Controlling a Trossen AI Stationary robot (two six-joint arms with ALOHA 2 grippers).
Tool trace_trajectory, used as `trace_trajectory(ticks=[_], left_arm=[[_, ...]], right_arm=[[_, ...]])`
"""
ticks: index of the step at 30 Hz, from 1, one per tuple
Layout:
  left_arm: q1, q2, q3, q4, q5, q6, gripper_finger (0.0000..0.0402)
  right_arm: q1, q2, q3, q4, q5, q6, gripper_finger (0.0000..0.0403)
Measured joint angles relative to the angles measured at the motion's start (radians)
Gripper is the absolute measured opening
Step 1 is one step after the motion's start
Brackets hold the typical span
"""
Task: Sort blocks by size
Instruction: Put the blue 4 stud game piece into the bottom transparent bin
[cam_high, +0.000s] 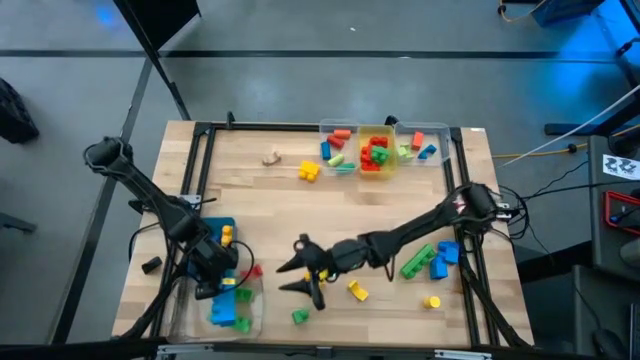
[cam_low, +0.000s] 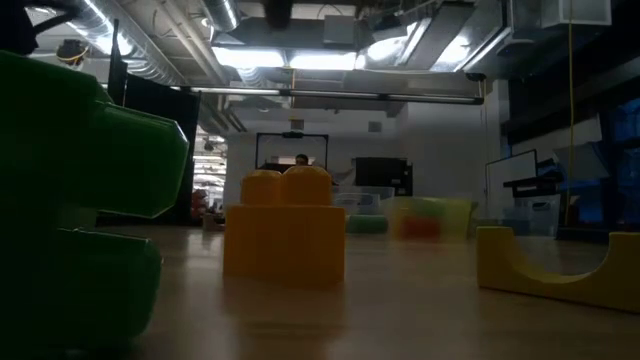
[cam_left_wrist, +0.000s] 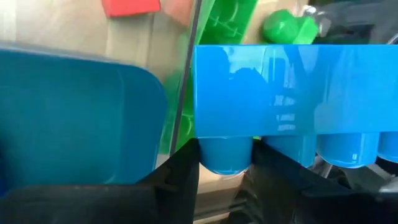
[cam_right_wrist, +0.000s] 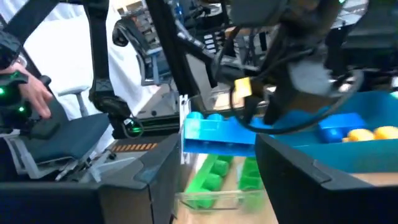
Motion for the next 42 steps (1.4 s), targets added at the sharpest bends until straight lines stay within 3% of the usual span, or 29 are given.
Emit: trace_trajectory(ticks=[7, 12, 16, 23, 30, 42], left_arm=[[0.002, 0.011, 0.0, 0.004, 0.002, -0.031, 0.0116], [0.002, 0.01, 0.0, 0.006, 0.004, -0.039, 0.0116], [0.002, 0.01, 0.0, 0.006, 0.004, -0.037, 0.0116], [0.002, 0.01, 0.0, 0.007, 0.004, -0.039, 0.0116], [0.002, 0.01, 0.0, 0.009, 0.005, -0.121, 0.0116], [0.002, 0.01, 0.0, 0.034, 0.005, -0.242, 0.0116]], right_arm=[[0.04, 0.14, 0.14, 0.001, 0.0, -0.111, 0.0207], [0.055, 0.263, 0.363, -0.038, -0.011, -0.244, 0.0207], [0.054, 0.369, 0.555, -0.173, -0.009, -0.292, 0.0207], [0.054, 0.537, 0.798, -0.233, 0.134, -0.293, 0.0207], [0.053, 0.597, 0.822, -0.228, 0.297, -0.293, 0.0207], [0.061, 0.63, 0.822, -0.254, 0.259, -0.288, 0.0207]])
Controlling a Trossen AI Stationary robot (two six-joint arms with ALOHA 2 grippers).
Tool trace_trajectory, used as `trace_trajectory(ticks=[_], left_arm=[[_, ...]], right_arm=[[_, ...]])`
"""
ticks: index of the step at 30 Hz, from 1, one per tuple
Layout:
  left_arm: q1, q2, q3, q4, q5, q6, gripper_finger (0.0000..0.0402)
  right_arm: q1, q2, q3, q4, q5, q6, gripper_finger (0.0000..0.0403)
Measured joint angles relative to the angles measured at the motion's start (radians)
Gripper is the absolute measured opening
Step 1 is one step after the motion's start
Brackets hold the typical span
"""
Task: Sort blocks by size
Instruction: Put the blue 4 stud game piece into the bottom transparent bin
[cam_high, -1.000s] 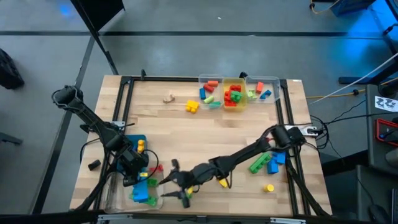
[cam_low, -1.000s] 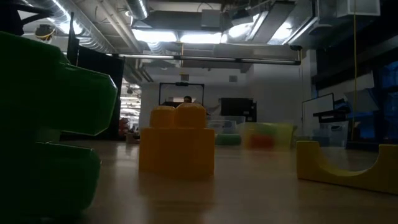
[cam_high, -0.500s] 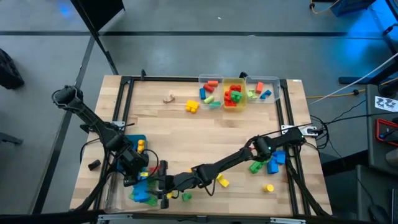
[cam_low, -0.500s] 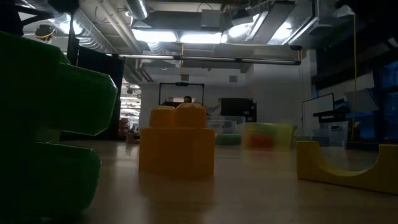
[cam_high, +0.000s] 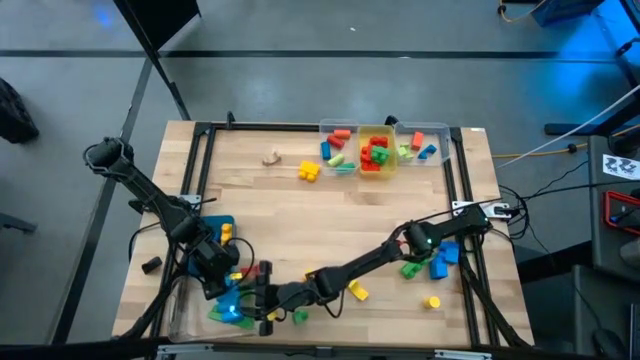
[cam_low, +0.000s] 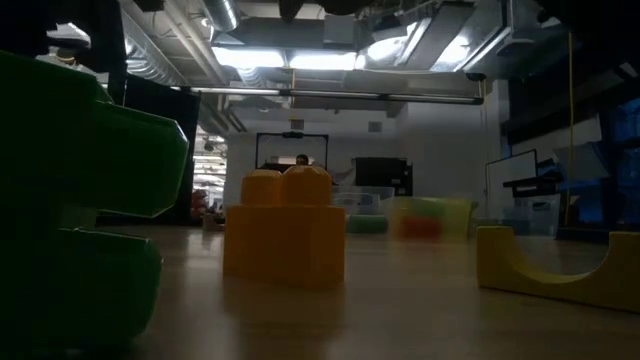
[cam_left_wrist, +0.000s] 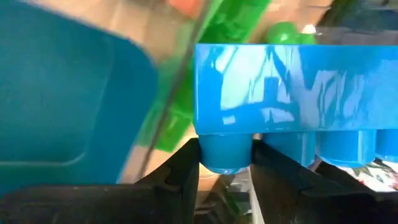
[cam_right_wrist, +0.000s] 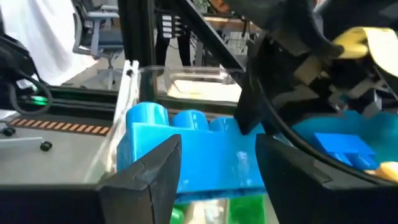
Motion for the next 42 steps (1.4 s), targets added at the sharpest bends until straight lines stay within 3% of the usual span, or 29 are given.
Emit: trace_trajectory(ticks=[17, 33, 42], left_arm=[[0.0, -0.081, 0.0, 0.047, -0.031, -0.056, 0.0116], [0.0, -0.112, 0.001, 0.052, -0.272, -0.209, 0.0116], [0.0, -0.111, 0.002, 0.067, -0.507, -0.118, 0.0115]], right_arm=[[0.02, -0.002, 0.0, -0.009, -0.027, -0.001, 0.0207], [0.019, -0.002, 0.0, -0.008, -0.056, -0.001, 0.0207], [0.02, -0.002, 0.0, -0.005, -0.079, -0.001, 0.0207]])
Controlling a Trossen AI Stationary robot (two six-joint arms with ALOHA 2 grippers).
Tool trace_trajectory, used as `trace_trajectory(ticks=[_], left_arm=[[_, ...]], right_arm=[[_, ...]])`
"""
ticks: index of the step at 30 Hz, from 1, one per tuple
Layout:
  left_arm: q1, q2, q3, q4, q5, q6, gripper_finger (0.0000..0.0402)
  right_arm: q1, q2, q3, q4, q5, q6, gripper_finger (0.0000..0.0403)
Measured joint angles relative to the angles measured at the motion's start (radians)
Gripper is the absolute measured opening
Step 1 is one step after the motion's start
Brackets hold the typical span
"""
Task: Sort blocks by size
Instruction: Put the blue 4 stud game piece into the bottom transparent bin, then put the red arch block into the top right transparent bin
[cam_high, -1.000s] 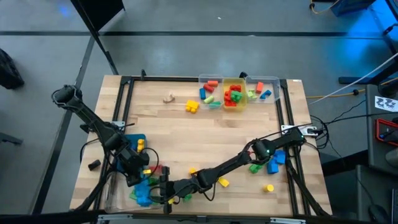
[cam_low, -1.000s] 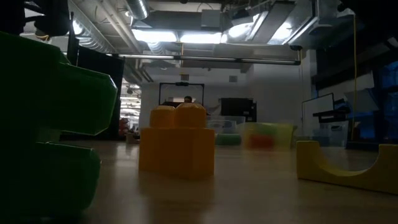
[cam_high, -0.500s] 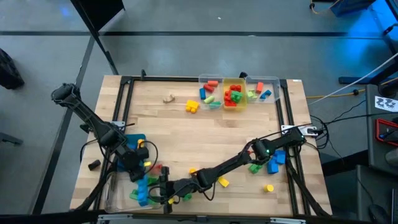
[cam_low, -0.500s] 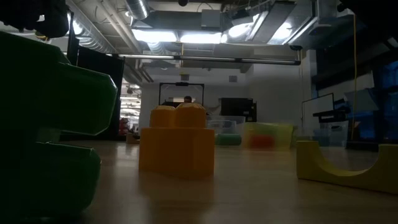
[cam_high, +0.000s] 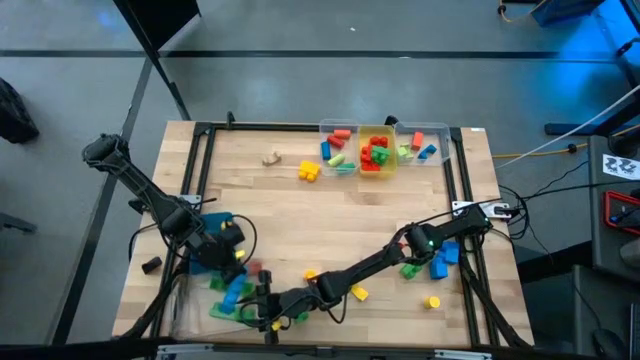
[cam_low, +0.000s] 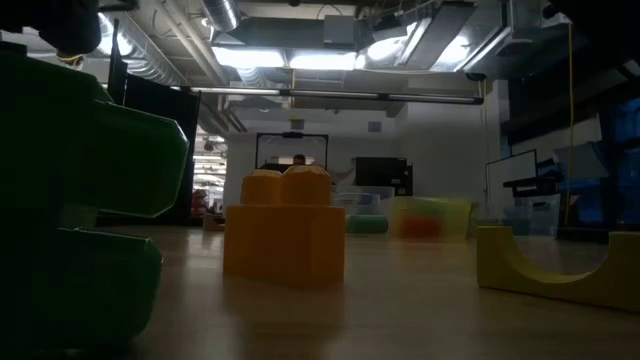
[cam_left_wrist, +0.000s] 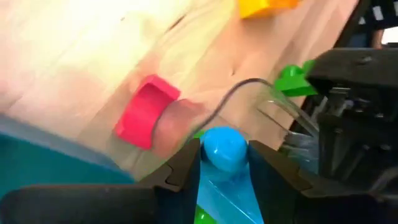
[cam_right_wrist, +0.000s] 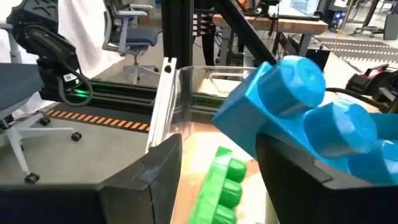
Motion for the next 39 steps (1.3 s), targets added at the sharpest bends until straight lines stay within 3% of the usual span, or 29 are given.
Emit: trace_trajectory(ticks=[4, 9, 17, 23, 31, 39], left_arm=[[-0.008, 0.0, 0.0, 0.032, 0.008, 0.076, 0.0115], [-0.04, 0.0, 0.0, 0.036, 0.088, 0.137, 0.0115], [-0.089, -0.001, 0.0, 0.037, 0.099, 0.169, 0.0115], [-0.099, -0.044, 0.008, 0.06, 0.097, 0.177, 0.0115], [-0.066, -0.103, 0.016, 0.064, -0.044, 0.209, 0.0115], [0.028, -0.09, 0.016, 0.055, -0.119, 0.469, 0.0115]], right_arm=[[0.0, 0.0, 0.0, 0.001, 0.001, -0.026, 0.0207], [-0.001, 0.0, 0.0, 0.0, 0.003, -0.029, 0.0207], [-0.001, 0.0, 0.018, -0.019, 0.018, -0.077, 0.0207], [-0.001, -0.005, 0.172, -0.298, 0.134, -0.215, 0.0207], [-0.015, -0.148, 0.142, -0.586, 0.157, -0.23, 0.0207], [-0.022, -0.301, 0.143, -0.956, 0.169, -0.224, 0.0207]])
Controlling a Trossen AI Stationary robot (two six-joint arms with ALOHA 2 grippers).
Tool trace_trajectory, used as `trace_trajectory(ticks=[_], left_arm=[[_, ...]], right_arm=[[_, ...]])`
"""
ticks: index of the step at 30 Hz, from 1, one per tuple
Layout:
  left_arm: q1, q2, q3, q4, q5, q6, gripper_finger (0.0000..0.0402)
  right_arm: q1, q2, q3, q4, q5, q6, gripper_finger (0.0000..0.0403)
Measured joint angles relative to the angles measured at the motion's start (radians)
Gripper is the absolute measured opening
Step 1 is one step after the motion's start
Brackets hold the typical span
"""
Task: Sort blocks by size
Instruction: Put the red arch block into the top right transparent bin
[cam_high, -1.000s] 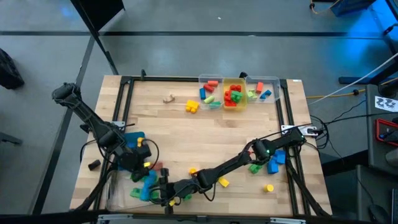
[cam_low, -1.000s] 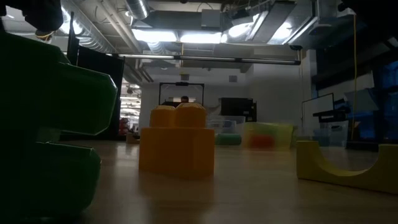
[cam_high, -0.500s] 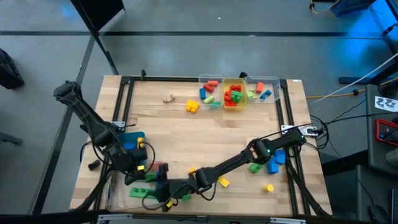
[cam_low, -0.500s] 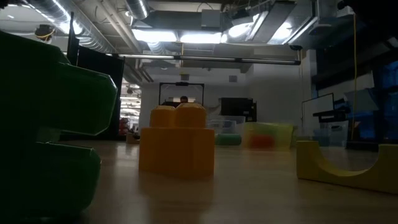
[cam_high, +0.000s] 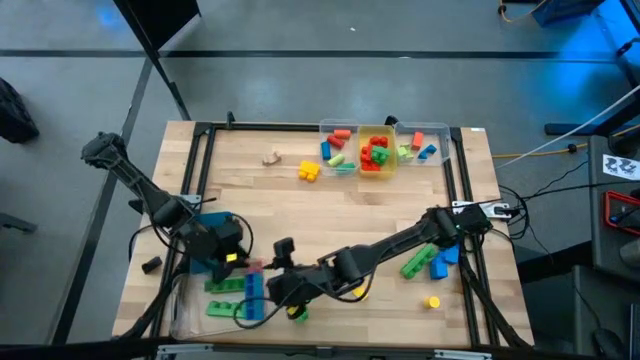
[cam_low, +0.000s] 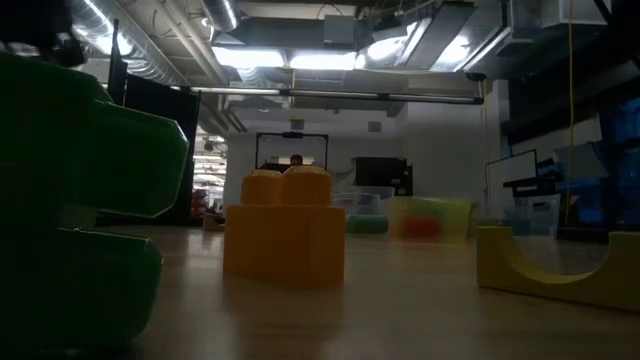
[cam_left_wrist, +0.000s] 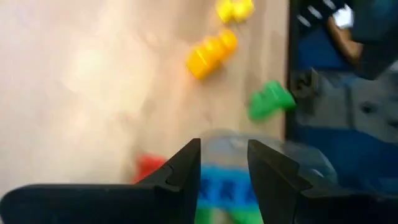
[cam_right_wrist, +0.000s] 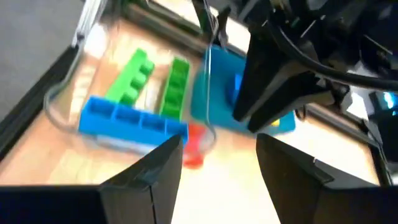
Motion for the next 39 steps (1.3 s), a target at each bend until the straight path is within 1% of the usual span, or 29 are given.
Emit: trace_trajectory(ticks=[4, 9, 12, 16, 18, 22, 25, 29, 32, 39], left_arm=[[0.066, 0.006, 0.0, -0.008, -0.102, 0.099, 0.0115], [0.157, 0.007, 0.0, -0.105, -0.116, 0.147, 0.0115], [0.208, 0.02, 0.0, -0.162, -0.075, 0.145, 0.0115], [0.257, 0.078, 0.0, -0.145, -0.002, 0.179, 0.0115], [0.269, 0.12, 0.0, -0.142, 0.024, 0.21, 0.0115], [0.272, 0.204, 0.0, -0.109, 0.066, 0.247, 0.0115], [0.263, 0.251, 0.0, -0.071, 0.104, 0.274, 0.0115], [0.245, 0.285, 0.0, -0.027, 0.181, 0.306, 0.0115], [0.224, 0.29, 0.0, -0.018, 0.218, 0.302, 0.0115], [0.152, 0.29, 0.0, -0.019, 0.264, 0.284, 0.0115]], right_arm=[[-0.012, -0.051, 0.0, -0.193, -0.002, 0.079, 0.0207], [-0.04, -0.086, 0.0, -0.418, 0.001, 0.206, 0.0207], [-0.05, -0.088, 0.0, -0.517, 0.006, 0.244, 0.0207], [-0.06, -0.088, 0.0, -0.63, 0.014, 0.273, 0.0207], [-0.067, -0.088, 0.0, -0.67, 0.047, 0.281, 0.0207], [-0.081, -0.091, 0.0, -0.762, 0.116, 0.301, 0.0207], [-0.092, -0.092, 0.0, -0.833, 0.12, 0.318, 0.0207], [-0.107, -0.092, 0.0, -0.928, 0.128, 0.345, 0.0207], [-0.113, -0.096, 0.0, -0.925, 0.126, 0.353, 0.0207], [-0.114, -0.15, 0.0, -0.927, 0.129, 0.332, 0.0207]])
